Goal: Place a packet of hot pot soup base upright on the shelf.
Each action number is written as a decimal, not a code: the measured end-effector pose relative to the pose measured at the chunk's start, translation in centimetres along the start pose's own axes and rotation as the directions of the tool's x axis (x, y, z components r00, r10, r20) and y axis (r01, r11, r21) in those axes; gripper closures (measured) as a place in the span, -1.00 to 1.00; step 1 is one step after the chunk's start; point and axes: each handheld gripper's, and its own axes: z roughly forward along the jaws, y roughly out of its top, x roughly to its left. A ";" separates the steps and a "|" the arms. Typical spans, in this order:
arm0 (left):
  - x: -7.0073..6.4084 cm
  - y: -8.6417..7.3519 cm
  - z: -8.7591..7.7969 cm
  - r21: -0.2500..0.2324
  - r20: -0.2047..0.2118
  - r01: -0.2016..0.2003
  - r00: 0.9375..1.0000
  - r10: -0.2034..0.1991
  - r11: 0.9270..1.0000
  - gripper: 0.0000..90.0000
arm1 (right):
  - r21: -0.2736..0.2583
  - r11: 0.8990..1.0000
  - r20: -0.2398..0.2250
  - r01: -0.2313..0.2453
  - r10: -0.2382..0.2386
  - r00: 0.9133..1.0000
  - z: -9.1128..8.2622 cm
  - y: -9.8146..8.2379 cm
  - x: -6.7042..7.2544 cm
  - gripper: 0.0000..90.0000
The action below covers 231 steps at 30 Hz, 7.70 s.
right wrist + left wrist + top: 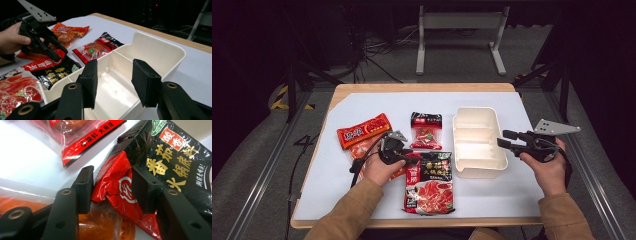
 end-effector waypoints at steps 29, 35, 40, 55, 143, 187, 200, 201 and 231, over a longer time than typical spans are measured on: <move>-0.8 0.2 -2.4 -0.115 0.086 0.019 0.996 -0.009 0.993 0.88 | 0.015 0.999 -0.007 0.041 -0.041 0.999 0.3 0.5 0.7 0.16; -2.4 0.8 -4.8 -0.187 0.081 -0.026 0.996 0.042 0.982 0.89 | 0.006 0.999 -0.017 0.047 -0.047 0.999 0.0 1.1 1.4 0.20; -3.8 1.3 -7.0 -0.266 0.061 -0.063 0.995 0.082 0.962 0.90 | -0.001 0.999 -0.030 0.052 -0.052 0.998 -0.3 1.7 2.0 0.22; -8.1 2.5 -10.9 -0.381 -0.076 -0.233 0.972 0.221 0.895 0.91 | -0.030 0.998 -0.103 0.048 -0.051 0.993 -0.7 3.4 4.1 0.21; -5.3 0.3 -16.1 -0.500 -0.195 -0.159 0.978 0.068 0.851 -0.15 | 0.070 0.972 -0.277 0.226 -0.198 0.940 8.3 15.6 8.5 0.71; -1.3 -1.0 -15.8 -0.440 -0.279 -0.102 0.960 -0.027 0.892 -0.27 | 0.034 0.946 -0.004 0.323 -0.323 0.946 7.3 16.5 -2.2 0.71; -1.3 -1.0 -15.5 -0.428 -0.273 -0.099 0.962 -0.024 0.898 -0.24 | 0.004 0.953 0.008 0.303 -0.303 0.953 7.8 14.9 -4.2 0.70; -1.3 -1.0 -15.4 -0.425 -0.273 -0.101 0.962 -0.022 0.899 -0.24 | 0.001 0.954 0.008 0.300 -0.300 0.954 7.8 14.8 -4.4 0.70; -1.0 -1.1 -15.0 -0.410 -0.270 -0.087 0.962 -0.030 0.908 -0.25 | -0.055 0.975 0.013 0.215 -0.214 0.977 8.1 10.7 -6.0 0.64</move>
